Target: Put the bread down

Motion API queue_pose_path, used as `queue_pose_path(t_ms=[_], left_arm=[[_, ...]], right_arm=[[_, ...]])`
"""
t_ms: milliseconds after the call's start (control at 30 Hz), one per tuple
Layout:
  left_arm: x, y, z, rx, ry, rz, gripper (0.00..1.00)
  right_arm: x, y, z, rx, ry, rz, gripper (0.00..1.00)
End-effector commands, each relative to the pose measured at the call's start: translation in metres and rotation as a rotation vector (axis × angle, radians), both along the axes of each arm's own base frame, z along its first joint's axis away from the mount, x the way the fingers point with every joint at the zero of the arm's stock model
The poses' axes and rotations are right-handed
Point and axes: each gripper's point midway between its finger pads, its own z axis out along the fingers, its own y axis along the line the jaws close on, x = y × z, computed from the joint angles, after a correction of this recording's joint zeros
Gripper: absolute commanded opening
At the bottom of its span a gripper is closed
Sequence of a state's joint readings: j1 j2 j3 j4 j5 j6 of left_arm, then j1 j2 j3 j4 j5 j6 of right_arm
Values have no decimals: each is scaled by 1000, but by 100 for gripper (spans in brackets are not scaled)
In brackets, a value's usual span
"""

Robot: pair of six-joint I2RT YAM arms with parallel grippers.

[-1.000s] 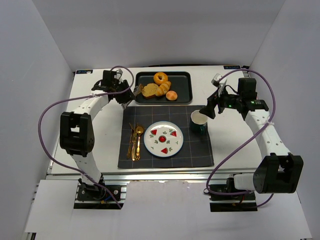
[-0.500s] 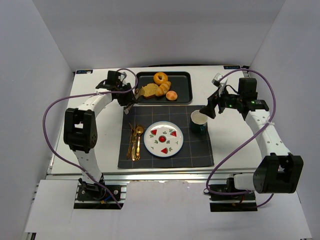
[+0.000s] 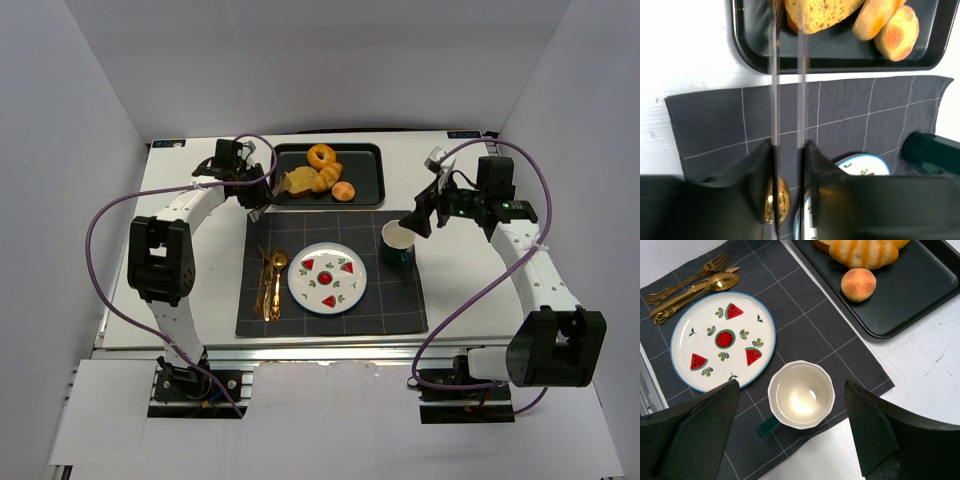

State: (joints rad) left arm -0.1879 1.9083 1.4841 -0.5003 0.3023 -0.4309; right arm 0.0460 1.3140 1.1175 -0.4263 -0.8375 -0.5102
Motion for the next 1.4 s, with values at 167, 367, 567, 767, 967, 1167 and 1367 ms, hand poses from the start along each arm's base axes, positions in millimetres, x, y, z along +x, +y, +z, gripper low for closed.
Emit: queue_pose_path(t_ms=[167,367,567,767,967,1167,1367], left_arm=[[4,0,31,-7,-80,23,16],[7,14,79,11,-205,119,0],[-12,21,125,-53,-312,177,0],[-80,-8,111,-227,-216,79,0],[-174,-29,92,-288,-103,-31,0],[-227,-41,80,-280,-21,-104,0],[-260,-51,55,-224,78,-151,0]], right_arm=[[-1,1,24,30,-74,13,89],[-4,2,23,33,-71,16,89],[-8,2,19,36,-63,23,89],[-9,2,18,32,-79,29,89],[-9,2,17,34,-82,32,89],[-8,3,12,38,-66,38,89],[-6,4,11,43,-58,45,89]])
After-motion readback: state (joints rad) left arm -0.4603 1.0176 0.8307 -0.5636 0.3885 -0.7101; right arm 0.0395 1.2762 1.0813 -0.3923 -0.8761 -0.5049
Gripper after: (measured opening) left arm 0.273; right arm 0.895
